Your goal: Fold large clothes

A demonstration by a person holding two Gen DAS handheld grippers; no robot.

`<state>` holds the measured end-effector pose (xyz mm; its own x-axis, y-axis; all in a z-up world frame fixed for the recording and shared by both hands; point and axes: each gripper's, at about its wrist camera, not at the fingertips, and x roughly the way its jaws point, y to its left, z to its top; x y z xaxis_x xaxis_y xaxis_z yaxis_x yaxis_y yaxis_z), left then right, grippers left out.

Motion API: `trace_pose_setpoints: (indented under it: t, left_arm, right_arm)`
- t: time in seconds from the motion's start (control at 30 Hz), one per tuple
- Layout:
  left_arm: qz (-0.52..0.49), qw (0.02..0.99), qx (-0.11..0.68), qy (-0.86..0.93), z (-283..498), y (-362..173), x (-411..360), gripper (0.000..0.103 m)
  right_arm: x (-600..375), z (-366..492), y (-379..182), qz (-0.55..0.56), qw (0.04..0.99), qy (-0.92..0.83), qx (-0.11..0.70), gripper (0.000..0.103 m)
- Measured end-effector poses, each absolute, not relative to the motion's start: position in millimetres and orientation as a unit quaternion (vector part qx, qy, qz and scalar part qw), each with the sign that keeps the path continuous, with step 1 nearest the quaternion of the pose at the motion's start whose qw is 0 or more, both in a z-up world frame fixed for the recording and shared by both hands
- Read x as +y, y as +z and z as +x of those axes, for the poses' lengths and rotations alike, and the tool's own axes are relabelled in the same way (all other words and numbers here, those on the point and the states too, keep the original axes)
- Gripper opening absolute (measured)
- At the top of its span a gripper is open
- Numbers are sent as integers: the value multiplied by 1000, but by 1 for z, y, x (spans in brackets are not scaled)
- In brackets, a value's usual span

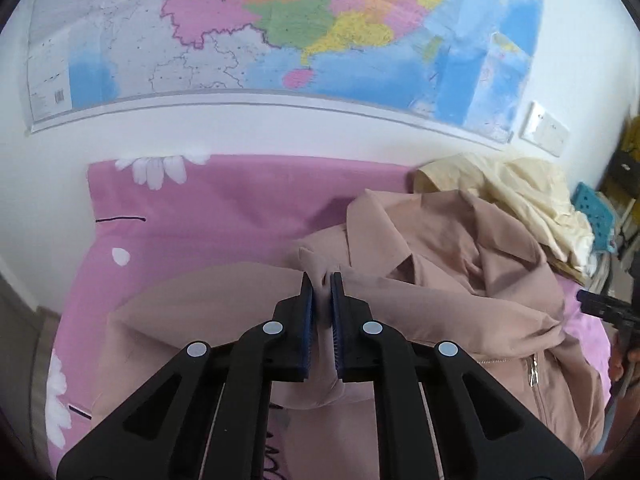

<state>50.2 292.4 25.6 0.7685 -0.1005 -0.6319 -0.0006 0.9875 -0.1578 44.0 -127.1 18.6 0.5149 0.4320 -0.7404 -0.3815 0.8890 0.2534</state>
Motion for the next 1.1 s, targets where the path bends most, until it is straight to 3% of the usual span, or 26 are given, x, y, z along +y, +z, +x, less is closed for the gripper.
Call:
trace_pose_setpoints:
  t: [0.07,0.13,0.17,0.27,0.3,0.33,0.37,0.43,0.63,0.7,0.77,0.9,0.97,1.1]
  left_arm:
    - [-57,943,324,-44,35,21,287,11]
    - [-37,946,314,-76,23,16,277,13]
    - [-25,947,307,-86,14,14,273,17]
    - [-4,947,301,-112,-3,10,263,20]
    - [2,946,301,-120,-7,8,259,20]
    - [6,945,302,-129,-9,6,257,20]
    - [12,944,303,-134,-12,5,252,20]
    - [26,940,306,-150,-15,2,242,20]
    - [84,922,302,-228,-18,-11,197,22]
    - [114,911,324,-230,-8,-26,183,29]
    - [120,906,339,-223,1,-34,181,53]
    - [93,915,329,-215,-1,-27,201,66]
    - [76,922,314,-211,-9,-16,217,83]
    - [34,930,280,-238,-26,5,241,88]
  right_arm:
    - [-120,47,12,20,866,235,441,67]
    - [-113,57,4,23,863,230,449,92]
    - [-111,61,1,25,864,224,451,97]
    - [-108,82,-13,68,846,243,470,96]
    - [-106,88,-18,76,841,247,476,79]
    - [-105,93,-22,79,835,254,482,26]
    - [-106,97,-26,96,824,266,491,12]
    - [-122,101,-27,128,823,254,492,7]
    - [-204,103,-28,266,820,199,466,5]
    - [-199,105,-36,248,818,199,480,6]
    - [-192,105,-39,221,819,187,495,16]
    - [-192,92,-21,179,847,152,478,64]
    - [-192,79,0,153,869,147,446,65]
    - [-168,52,32,99,891,189,402,65]
